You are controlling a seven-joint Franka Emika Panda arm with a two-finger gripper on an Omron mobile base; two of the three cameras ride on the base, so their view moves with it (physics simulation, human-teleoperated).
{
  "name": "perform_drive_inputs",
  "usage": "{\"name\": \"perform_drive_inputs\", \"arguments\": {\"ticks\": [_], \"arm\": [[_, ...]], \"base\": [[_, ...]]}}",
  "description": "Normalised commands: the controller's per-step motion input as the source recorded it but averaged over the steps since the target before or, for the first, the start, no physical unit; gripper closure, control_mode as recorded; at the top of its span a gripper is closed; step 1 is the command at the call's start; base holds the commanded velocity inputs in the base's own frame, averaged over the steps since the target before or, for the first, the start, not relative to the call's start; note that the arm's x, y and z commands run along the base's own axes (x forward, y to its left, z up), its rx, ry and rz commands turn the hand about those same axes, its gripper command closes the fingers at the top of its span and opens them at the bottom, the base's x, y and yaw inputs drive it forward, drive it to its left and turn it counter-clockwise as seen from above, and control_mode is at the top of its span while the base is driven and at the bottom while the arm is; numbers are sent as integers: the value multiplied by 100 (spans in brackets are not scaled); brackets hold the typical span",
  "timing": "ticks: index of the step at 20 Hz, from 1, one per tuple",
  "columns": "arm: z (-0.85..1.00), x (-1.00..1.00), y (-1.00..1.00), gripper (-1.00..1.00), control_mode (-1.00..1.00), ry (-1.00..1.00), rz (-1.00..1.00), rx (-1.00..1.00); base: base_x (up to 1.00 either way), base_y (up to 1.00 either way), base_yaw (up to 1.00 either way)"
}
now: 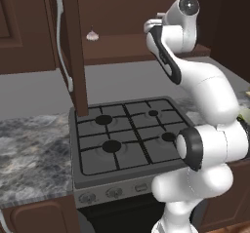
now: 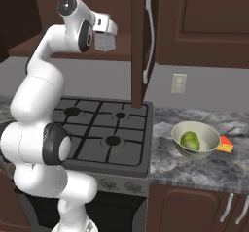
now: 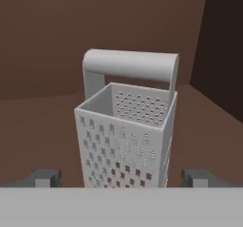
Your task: Pick the cheese from the fridge and the cheese grater from the cabinet and place them next to the salad bowl.
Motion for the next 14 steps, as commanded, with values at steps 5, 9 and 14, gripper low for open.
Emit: {"name": "perform_drive_inputs", "arguments": {"ticks": [5, 9, 14], "arm": [[-12, 41, 0, -100, -100, 0, 0, 0], [-9, 33, 0, -100, -100, -1, 0, 0], [-1, 4, 0, -100, -100, 0, 0, 0]], "base": [[0, 0, 0], [0, 0, 0], [0, 0, 0]]}}
